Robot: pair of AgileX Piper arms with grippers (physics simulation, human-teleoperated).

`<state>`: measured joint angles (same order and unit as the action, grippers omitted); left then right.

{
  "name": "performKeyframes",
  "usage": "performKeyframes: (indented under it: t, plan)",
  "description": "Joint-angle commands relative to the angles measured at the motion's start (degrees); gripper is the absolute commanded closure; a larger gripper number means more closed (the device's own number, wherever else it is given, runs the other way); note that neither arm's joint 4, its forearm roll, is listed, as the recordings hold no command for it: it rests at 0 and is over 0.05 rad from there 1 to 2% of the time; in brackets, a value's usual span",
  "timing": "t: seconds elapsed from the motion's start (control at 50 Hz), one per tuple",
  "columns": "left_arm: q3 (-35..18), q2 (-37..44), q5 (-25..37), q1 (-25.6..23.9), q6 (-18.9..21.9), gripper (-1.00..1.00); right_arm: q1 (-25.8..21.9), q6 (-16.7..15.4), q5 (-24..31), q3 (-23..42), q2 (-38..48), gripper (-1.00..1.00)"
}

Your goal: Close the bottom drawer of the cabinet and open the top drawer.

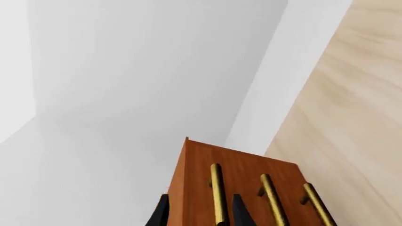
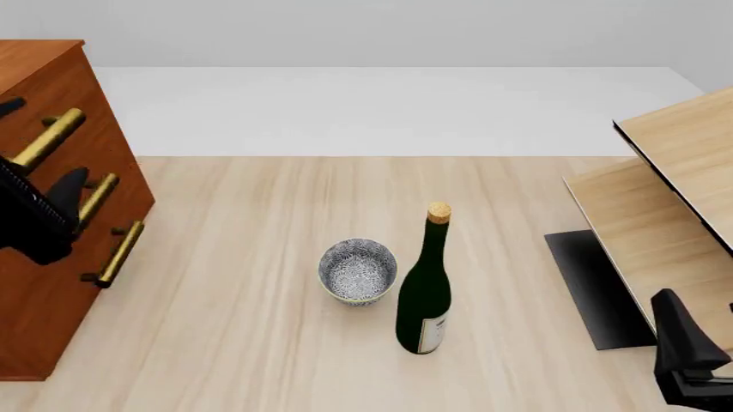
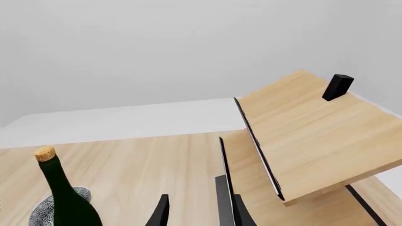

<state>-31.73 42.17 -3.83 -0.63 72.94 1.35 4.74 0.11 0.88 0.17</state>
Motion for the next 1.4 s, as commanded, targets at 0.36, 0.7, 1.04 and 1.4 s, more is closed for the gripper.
performKeyframes:
  t: [0.36, 0.7, 1.04, 1.4]
  plan:
    - [-0.4, 1.5, -2.5, 8.0, 2.9, -1.00, 0.0, 0.0, 0.0, -0.1, 0.0, -1.00]
    - [4.3, 6.1, -8.5, 7.5, 5.9, -1.00, 0.3, 0.0, 0.0, 0.0, 0.0, -1.00]
    - [6.1, 10.9, -13.8, 8.9, 7.6, -1.00, 0.5, 0.3, 0.0, 0.0, 0.0, -1.00]
    - [7.2, 16.7, -18.9, 11.3, 8.7, -1.00, 0.8, 0.4, -0.3, -0.1, 0.2, -1.00]
